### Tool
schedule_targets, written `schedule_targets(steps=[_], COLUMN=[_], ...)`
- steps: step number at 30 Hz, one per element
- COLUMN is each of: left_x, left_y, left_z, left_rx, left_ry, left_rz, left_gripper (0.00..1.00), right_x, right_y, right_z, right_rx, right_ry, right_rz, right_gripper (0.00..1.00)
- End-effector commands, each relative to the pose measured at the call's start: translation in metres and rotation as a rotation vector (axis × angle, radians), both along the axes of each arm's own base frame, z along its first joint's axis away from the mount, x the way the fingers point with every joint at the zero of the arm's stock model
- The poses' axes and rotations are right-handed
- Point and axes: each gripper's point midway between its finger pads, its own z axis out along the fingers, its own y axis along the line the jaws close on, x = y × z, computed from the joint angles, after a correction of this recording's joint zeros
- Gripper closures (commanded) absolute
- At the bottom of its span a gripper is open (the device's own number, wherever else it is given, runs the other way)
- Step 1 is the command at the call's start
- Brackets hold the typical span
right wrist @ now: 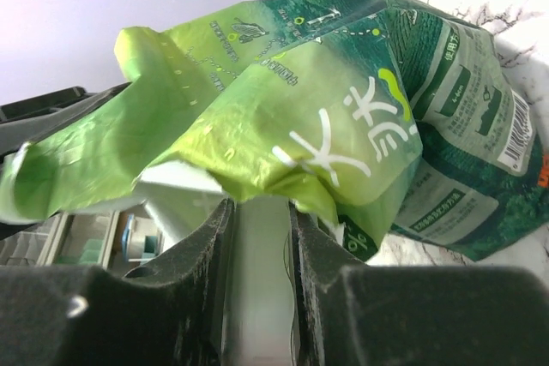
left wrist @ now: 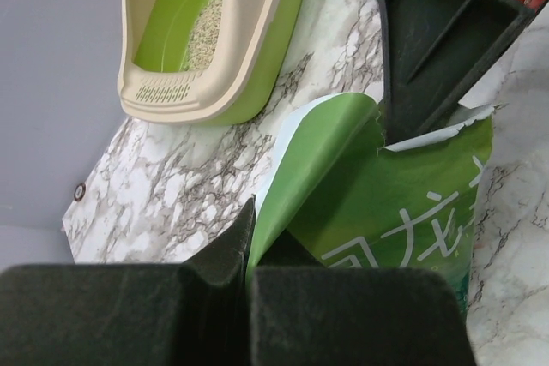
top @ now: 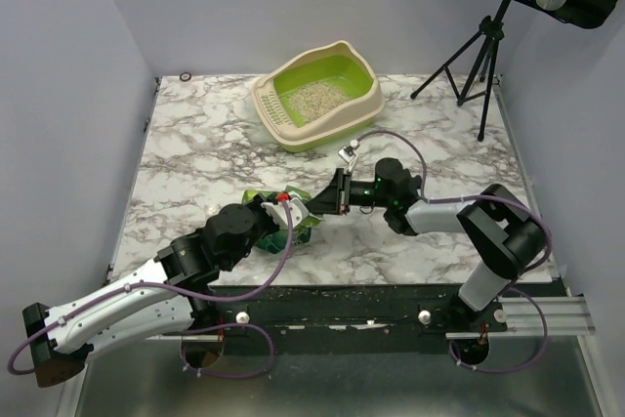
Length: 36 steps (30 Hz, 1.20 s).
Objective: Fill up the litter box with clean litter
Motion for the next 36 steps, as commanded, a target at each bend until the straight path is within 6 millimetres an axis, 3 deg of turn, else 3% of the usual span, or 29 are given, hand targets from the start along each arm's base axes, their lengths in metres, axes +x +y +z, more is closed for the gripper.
schedule_targets(steps=[1, 7, 12, 22, 36], left_x=[-0.002, -0.005, -0.009, -0.011, -0.010], left_y=[-0.007, -0.026, -0.033, -0.035, -0.036], left_z=[-0.004, -0.022, -0.022, -0.017, -0.020], left_rx=[-0.010, 0.011, -0.008, -0.030, -0.020], left_ry=[-0.002, 0.070, 0.080, 0.065, 0.061], left_rz=[-0.030, -0.087, -0.120, -0.135, -0.131], left_gripper=[1.00, 1.00, 1.00, 1.00, 1.00], right_x=[0.003, 0.000, -0.002, -0.007, -0.030], right_y=[-0.022, -0.045, -0.064, -0.109, -0.141], right_z=[0.039, 0.046, 0.046, 0.032, 0.012], right_rx=[0.100, 0.109, 0.107, 0.064, 0.063], right_ry=[-0.093, -0.091, -0.071, -0.016, 0.072], right_rz=[-0.008, -0.025, -0.052, -0.116, -0.194], right_gripper=[1.00, 1.00, 1.00, 1.00, 1.00])
